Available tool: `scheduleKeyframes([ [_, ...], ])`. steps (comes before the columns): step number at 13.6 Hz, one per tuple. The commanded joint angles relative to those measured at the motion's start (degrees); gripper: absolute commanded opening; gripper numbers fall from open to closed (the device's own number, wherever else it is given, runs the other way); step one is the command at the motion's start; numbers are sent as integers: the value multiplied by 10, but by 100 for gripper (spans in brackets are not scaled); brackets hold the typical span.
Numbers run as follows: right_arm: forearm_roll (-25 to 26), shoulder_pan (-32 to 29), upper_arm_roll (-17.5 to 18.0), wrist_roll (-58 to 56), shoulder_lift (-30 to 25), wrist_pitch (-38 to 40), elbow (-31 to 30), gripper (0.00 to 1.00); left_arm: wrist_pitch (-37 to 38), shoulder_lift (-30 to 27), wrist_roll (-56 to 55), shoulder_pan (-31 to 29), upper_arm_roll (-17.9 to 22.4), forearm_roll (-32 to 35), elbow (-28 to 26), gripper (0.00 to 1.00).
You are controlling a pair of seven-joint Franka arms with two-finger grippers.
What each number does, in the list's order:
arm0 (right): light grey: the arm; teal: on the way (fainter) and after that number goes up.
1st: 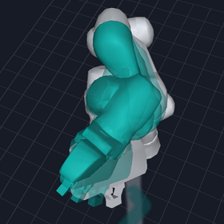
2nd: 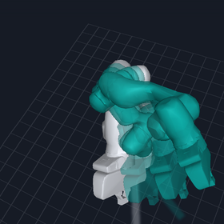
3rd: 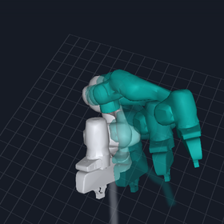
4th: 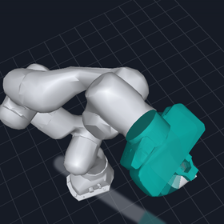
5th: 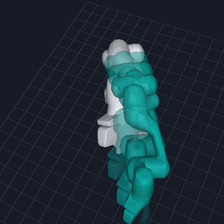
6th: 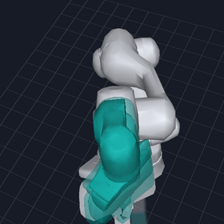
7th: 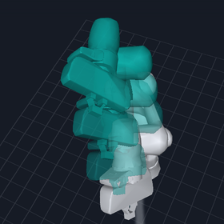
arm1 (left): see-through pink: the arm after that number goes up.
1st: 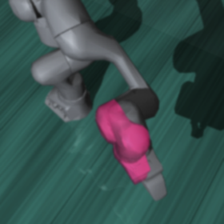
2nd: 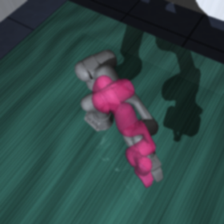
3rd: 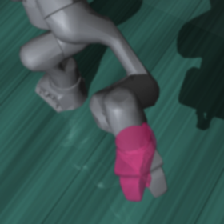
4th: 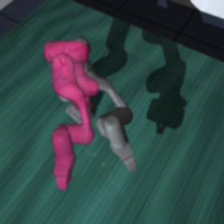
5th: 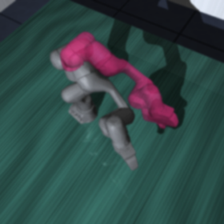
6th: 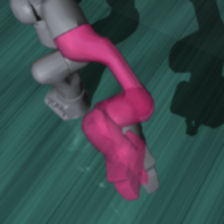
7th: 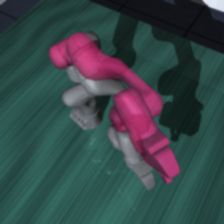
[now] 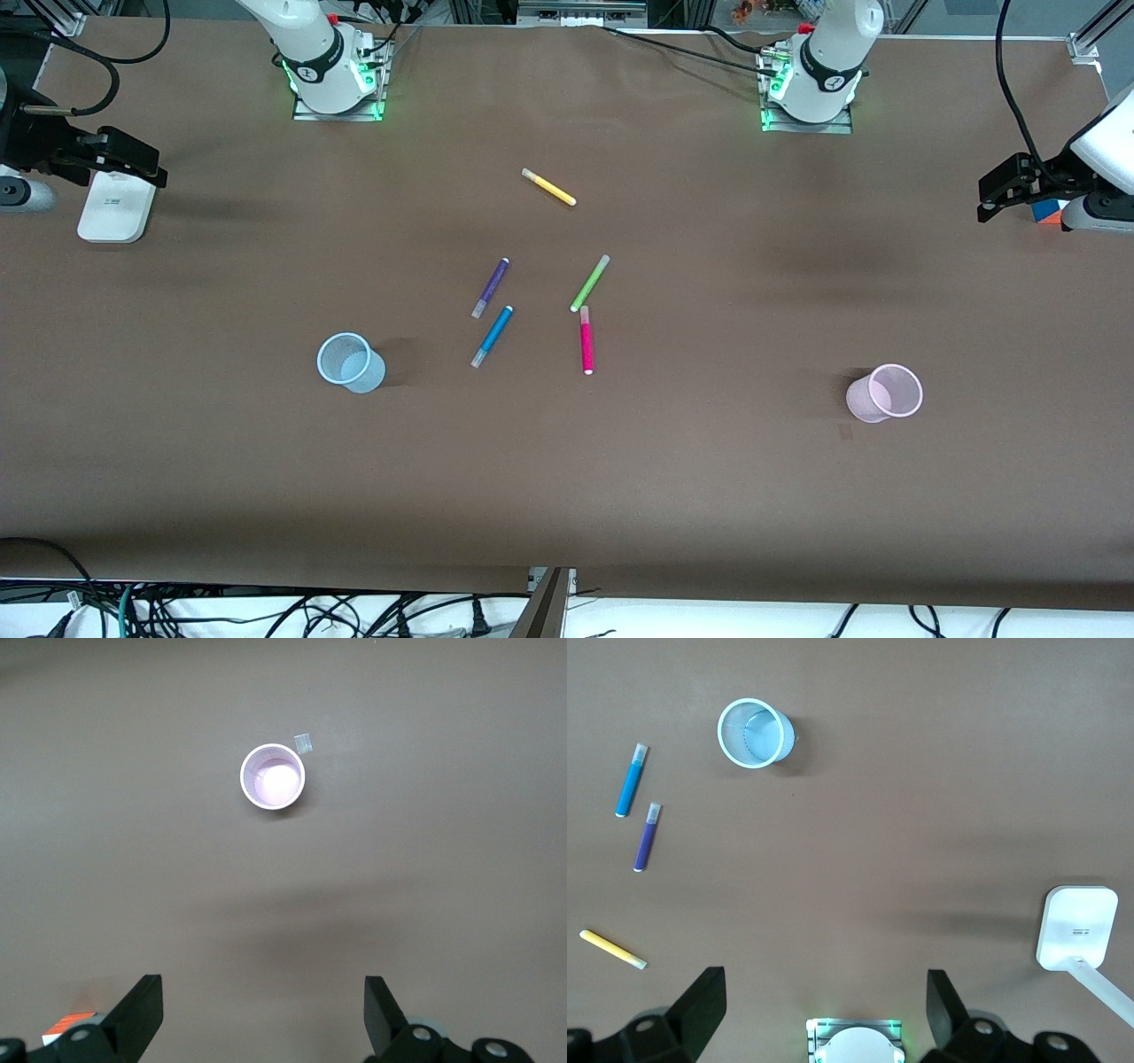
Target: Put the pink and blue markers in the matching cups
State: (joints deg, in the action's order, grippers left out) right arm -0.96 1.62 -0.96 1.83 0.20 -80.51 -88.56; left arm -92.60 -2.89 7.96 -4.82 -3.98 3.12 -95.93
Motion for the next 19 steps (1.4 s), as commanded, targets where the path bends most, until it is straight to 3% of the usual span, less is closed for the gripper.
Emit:
scheduleKeyframes([
  [1,2,3,-4,-3,-9,5,-3,100,15,-3,8,-5,-5,1,13,100],
  [19,-1,8,-4,-5,15,3,-8,100,24,-4,4,-5,-21,1,15,100],
])
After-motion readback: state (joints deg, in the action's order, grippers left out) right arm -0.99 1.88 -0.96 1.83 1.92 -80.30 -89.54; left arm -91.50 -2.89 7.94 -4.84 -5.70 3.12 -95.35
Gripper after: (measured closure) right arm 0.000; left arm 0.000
